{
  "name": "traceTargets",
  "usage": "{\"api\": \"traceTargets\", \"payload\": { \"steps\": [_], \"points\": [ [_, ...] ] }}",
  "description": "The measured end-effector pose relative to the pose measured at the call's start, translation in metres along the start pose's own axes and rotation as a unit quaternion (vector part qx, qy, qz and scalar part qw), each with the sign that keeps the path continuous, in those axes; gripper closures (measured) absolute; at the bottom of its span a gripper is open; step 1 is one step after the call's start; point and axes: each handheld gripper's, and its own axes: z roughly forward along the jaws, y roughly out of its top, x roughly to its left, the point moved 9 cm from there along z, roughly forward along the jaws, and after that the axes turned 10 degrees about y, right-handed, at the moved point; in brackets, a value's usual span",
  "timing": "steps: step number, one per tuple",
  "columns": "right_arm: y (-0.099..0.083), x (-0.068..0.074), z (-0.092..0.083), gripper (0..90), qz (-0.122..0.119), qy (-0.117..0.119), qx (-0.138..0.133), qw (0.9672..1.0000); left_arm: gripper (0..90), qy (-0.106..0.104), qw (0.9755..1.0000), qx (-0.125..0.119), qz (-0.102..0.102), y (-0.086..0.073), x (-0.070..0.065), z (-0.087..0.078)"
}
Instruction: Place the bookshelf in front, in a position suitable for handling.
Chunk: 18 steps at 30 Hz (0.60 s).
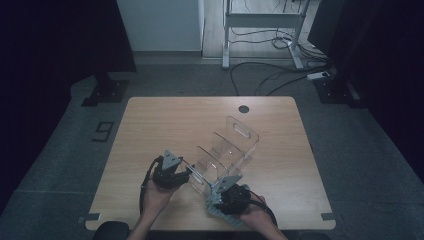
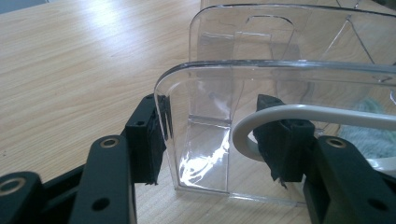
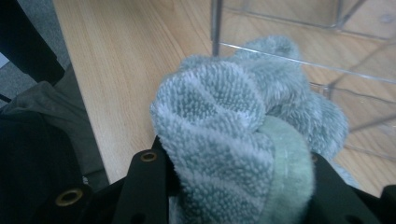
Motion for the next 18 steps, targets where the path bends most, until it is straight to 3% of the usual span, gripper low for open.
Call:
{"api": "traceTargets", "payload": {
  "steps": [18],
  "points": [
    [-0.017, -0.011, -0.068, 62.2, 0.020, -0.037, -0.038, 0.9984, 45.5, -0.007, 1.0000, -0.003, 0.002, -0.001, 0.002, 0.000]
  ]
}}
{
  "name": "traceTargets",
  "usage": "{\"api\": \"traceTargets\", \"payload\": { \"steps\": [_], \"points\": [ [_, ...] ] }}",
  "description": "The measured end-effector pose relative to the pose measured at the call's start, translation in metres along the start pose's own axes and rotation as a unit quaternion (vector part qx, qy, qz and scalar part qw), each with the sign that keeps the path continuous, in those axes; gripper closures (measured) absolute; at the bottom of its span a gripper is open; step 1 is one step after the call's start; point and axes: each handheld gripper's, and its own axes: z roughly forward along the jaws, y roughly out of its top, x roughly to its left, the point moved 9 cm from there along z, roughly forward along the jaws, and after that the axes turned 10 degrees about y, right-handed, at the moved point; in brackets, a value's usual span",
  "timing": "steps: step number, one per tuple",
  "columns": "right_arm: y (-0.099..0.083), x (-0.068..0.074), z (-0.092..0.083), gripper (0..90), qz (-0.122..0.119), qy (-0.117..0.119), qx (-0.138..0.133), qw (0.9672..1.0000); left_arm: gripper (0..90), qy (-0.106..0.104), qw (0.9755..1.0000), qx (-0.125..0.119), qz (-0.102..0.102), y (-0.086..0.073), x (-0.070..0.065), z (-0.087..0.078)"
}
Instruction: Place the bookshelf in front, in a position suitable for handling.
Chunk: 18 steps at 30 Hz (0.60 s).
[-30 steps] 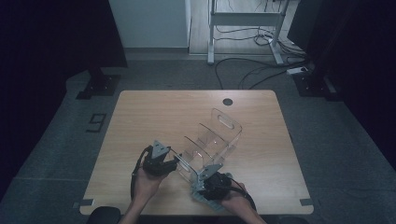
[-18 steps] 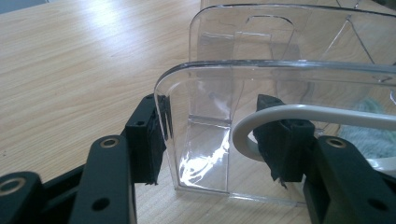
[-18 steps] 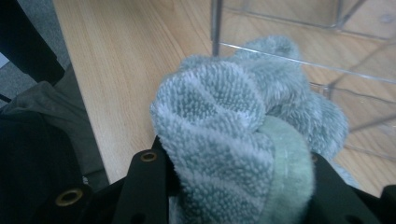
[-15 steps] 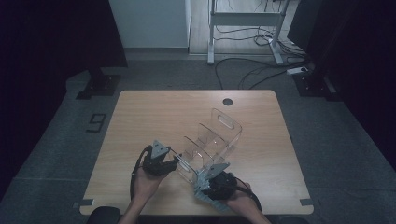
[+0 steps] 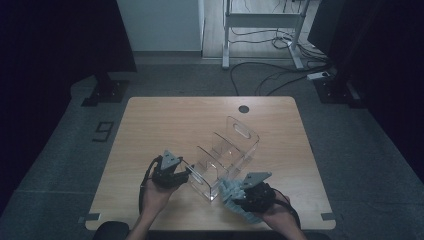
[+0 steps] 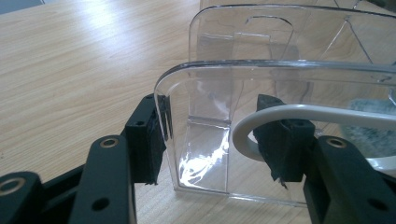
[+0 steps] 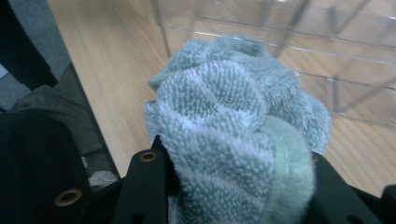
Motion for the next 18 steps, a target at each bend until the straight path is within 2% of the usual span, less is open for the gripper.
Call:
{"api": "traceTargets", "payload": {
  "steps": [11, 18],
  "points": [
    [-0.008, -0.025, -0.044, 62.1, 0.028, -0.040, -0.022, 0.9986, 45.5, -0.002, 1.0000, 0.000, -0.001, 0.000, 0.000, 0.000],
    [-0.018, -0.053, -0.074, 62.0, 0.051, -0.090, -0.029, 0.9942, 45.4, -0.005, 1.0000, 0.001, 0.001, 0.000, 0.000, 0.000]
  ]
}}
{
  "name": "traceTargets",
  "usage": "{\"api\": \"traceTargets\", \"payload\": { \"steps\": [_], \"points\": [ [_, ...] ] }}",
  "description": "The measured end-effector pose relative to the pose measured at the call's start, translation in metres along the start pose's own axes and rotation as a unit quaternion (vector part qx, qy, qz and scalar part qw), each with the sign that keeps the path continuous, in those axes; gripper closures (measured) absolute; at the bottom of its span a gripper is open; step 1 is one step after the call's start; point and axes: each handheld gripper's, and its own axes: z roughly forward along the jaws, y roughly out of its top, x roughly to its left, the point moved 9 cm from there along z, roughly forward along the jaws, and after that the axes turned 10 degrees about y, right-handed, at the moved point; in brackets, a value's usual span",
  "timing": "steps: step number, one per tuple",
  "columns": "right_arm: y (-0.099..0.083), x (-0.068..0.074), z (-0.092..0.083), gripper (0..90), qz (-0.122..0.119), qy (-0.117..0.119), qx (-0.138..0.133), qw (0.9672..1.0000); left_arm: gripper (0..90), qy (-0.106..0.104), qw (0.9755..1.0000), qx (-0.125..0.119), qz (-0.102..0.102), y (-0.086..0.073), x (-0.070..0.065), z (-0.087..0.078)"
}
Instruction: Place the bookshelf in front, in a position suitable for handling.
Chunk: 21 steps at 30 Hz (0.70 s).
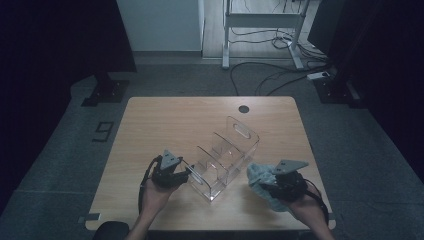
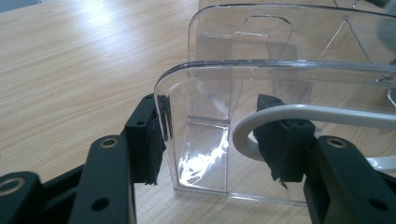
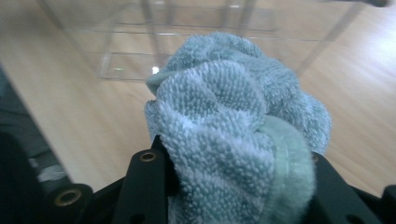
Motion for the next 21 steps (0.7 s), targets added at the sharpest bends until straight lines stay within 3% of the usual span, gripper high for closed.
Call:
{"api": "traceTargets", "payload": {
  "steps": [11, 21],
  "points": [
    [-0.015, -0.046, -0.025, 61.6, 0.034, -0.070, -0.001, 0.9970, 45.4, -0.001, 1.0000, 0.000, 0.000, 0.000, 0.000, 0.000],
    [-0.046, -0.077, -0.005, 60.0, 0.064, -0.094, 0.019, 0.9934, 45.4, -0.002, 1.0000, 0.000, 0.001, 0.000, 0.000, 0.000]
  ]
}}
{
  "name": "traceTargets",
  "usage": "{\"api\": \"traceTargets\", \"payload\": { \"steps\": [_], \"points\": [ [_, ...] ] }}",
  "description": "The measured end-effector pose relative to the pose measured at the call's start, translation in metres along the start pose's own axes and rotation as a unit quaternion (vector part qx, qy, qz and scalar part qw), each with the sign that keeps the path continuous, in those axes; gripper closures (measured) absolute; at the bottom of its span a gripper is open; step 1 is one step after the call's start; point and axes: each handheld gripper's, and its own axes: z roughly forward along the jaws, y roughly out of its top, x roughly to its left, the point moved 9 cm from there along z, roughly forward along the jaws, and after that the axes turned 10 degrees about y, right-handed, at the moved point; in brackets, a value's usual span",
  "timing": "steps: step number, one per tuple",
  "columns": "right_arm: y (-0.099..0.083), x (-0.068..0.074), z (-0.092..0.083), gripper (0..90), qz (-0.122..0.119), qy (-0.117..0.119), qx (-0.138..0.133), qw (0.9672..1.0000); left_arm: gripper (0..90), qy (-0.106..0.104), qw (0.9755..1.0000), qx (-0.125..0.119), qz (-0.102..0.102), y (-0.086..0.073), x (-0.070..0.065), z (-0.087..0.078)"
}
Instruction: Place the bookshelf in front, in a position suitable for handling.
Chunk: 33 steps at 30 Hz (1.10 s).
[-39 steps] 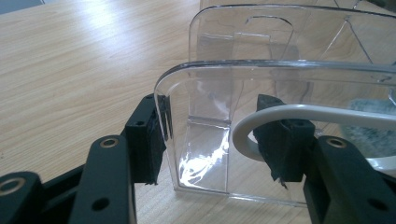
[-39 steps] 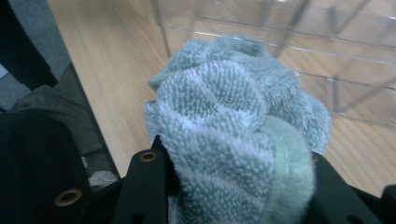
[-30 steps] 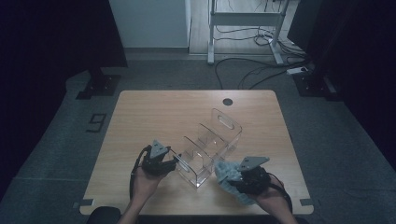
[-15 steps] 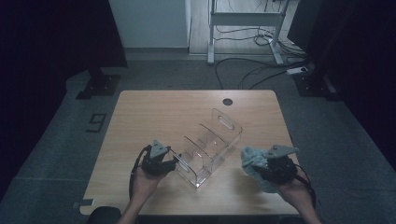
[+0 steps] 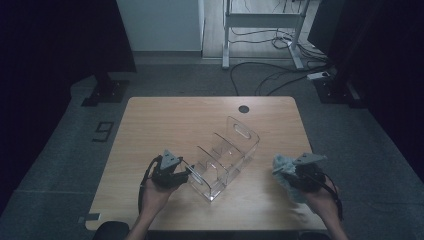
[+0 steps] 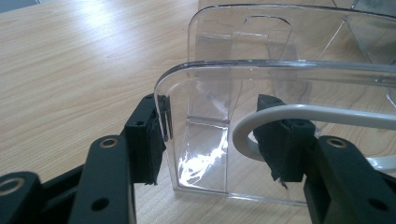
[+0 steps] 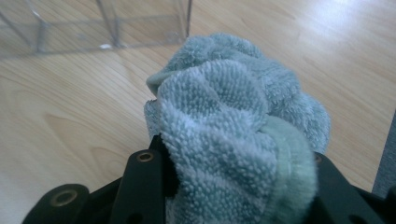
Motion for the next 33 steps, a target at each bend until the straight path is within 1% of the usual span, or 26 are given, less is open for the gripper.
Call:
{"api": "traceTargets", "payload": {
  "steps": [7, 12, 13, 16, 18, 22, 24, 28, 30, 31, 33],
  "points": [
    [-0.020, -0.009, 0.026, 57.6, 0.012, 0.003, 0.018, 0.9998, 45.3, -0.001, 1.0000, 0.000, 0.001, 0.000, 0.000, 0.000],
    [-0.034, -0.011, 0.041, 52.8, 0.020, 0.018, 0.038, 0.9989, 45.3, -0.001, 1.0000, -0.001, 0.001, 0.000, 0.000, 0.000],
    [-0.035, -0.011, 0.042, 52.4, 0.022, 0.018, 0.038, 0.9989, 45.3, -0.001, 1.0000, -0.001, 0.002, 0.000, 0.000, 0.000],
    [-0.035, -0.011, 0.041, 51.1, 0.021, 0.018, 0.038, 0.9989, 45.3, -0.001, 1.0000, -0.001, 0.002, 0.000, 0.000, 0.000],
    [-0.034, -0.010, 0.039, 48.5, 0.021, 0.018, 0.039, 0.9989, 45.2, 0.000, 1.0000, -0.004, 0.001, 0.000, 0.000, 0.000],
    [-0.033, -0.010, 0.037, 37.8, 0.022, 0.018, 0.038, 0.9989, 45.2, -0.001, 1.0000, -0.006, 0.003, 0.000, 0.000, 0.000],
    [-0.032, -0.009, 0.035, 32.9, 0.018, 0.015, 0.040, 0.9989, 45.1, -0.001, 1.0000, -0.007, 0.005, 0.000, 0.000, 0.000],
    [-0.026, -0.005, 0.026, 25.0, 0.015, 0.013, 0.024, 0.9995, 44.6, -0.006, 0.9999, -0.009, 0.008, 0.000, 0.001, 0.000],
    [-0.021, -0.003, 0.019, 23.3, 0.012, 0.012, 0.013, 0.9998, 42.8, -0.006, 0.9997, -0.014, 0.018, 0.001, 0.001, 0.000],
    [-0.018, -0.002, 0.016, 22.3, 0.009, 0.012, 0.009, 0.9999, 39.8, -0.009, 0.9995, -0.017, 0.027, 0.001, 0.000, 0.000],
    [-0.013, 0.000, 0.009, 21.0, 0.002, 0.012, 0.003, 0.9999, 36.4, -0.013, 0.9991, -0.020, 0.035, 0.001, 0.000, -0.001]
  ]
}}
